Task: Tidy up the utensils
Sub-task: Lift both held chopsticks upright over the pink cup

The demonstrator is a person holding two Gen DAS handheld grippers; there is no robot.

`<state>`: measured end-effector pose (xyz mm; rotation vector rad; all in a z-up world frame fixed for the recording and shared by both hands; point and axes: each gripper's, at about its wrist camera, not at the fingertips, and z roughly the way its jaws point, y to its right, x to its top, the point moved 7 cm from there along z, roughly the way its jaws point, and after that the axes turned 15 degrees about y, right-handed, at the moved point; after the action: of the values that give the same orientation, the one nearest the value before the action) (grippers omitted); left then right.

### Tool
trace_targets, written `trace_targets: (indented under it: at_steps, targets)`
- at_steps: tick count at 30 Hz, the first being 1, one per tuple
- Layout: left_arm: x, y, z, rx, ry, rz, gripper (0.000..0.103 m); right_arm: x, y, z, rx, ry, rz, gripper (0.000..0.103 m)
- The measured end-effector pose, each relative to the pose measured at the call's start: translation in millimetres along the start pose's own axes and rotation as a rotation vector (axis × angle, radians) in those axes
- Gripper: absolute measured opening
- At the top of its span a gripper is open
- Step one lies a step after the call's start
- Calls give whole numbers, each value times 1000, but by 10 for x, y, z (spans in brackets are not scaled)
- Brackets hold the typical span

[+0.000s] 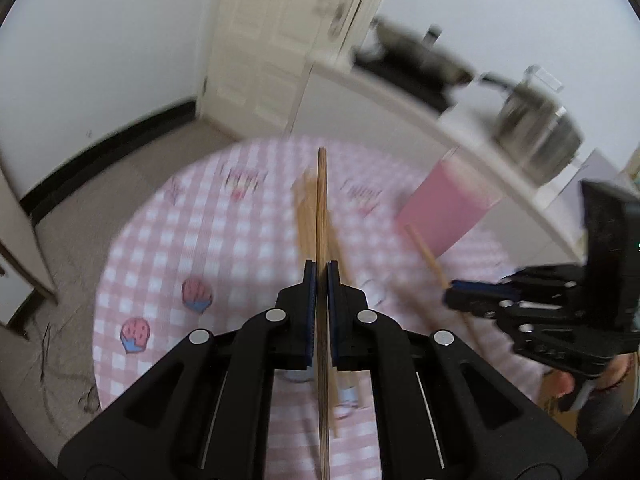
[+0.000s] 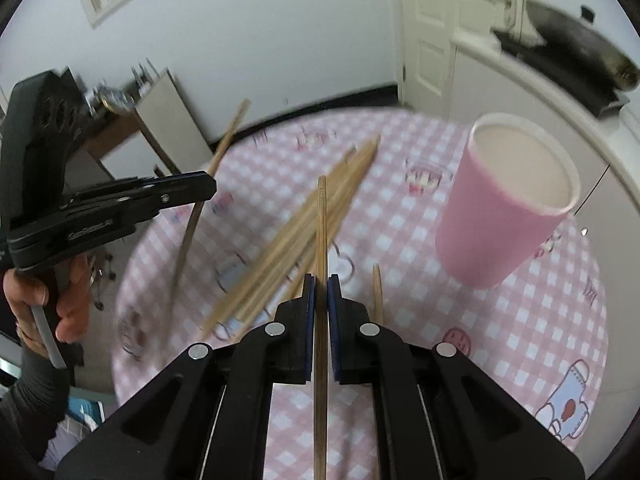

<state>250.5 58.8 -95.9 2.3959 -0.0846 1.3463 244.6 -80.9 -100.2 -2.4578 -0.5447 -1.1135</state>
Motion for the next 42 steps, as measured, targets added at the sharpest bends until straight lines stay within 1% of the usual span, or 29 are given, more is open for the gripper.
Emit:
trace_targets:
  at_steps: [1, 5, 8, 12, 18, 20, 23, 26, 29, 31, 32, 34, 37, 42]
  targets:
    - [101, 94, -105, -19, 47, 10, 6, 80, -20, -90, 2, 35, 3, 5]
    - [395, 376, -384, -81, 167, 31, 6, 393, -59, -460, -1, 165, 0, 5]
    - [607, 610, -522, -126, 235, 45, 5, 671, -56, -771, -13, 299, -10, 5]
    - [876, 895, -630, -163, 309, 62, 5, 931, -14, -1034, -47, 434, -27, 5]
    - [1248, 1215, -571, -202, 392, 67, 5, 1297, 134, -1248, -99, 655, -44, 5]
    - [1360, 1312, -524, -201, 422, 72, 5, 1414, 191, -1290, -130, 742, -63, 5]
    - [1520, 1428, -424, -192, 490, 86, 5, 1517, 331, -1332, -171, 850, -83, 5]
    - [1615, 1494, -274, -217, 521, 61, 5, 1599, 521, -1301, -207, 929, -69, 5]
    - [1652, 1519, -37, -199, 529, 69, 6, 1649, 732, -1255, -226, 993, -25, 5]
    - [1638, 1528, 67, -197, 520, 73, 5, 1651, 853, -1217, -251, 1039, -16, 5]
    - [1600, 1519, 177, -192, 502, 76, 5, 1648, 898, -1195, -260, 1051, -16, 5]
    - [1514, 1501, 350, -181, 475, 88, 6, 1589, 990, -1167, -269, 1058, -18, 5]
    - [1366, 1438, 552, -164, 440, 98, 6, 1506, 1113, -1005, -274, 1039, -11, 5]
    - [1125, 1328, 806, -154, 371, 94, 6, 1310, 1181, -865, -282, 1008, -4, 5]
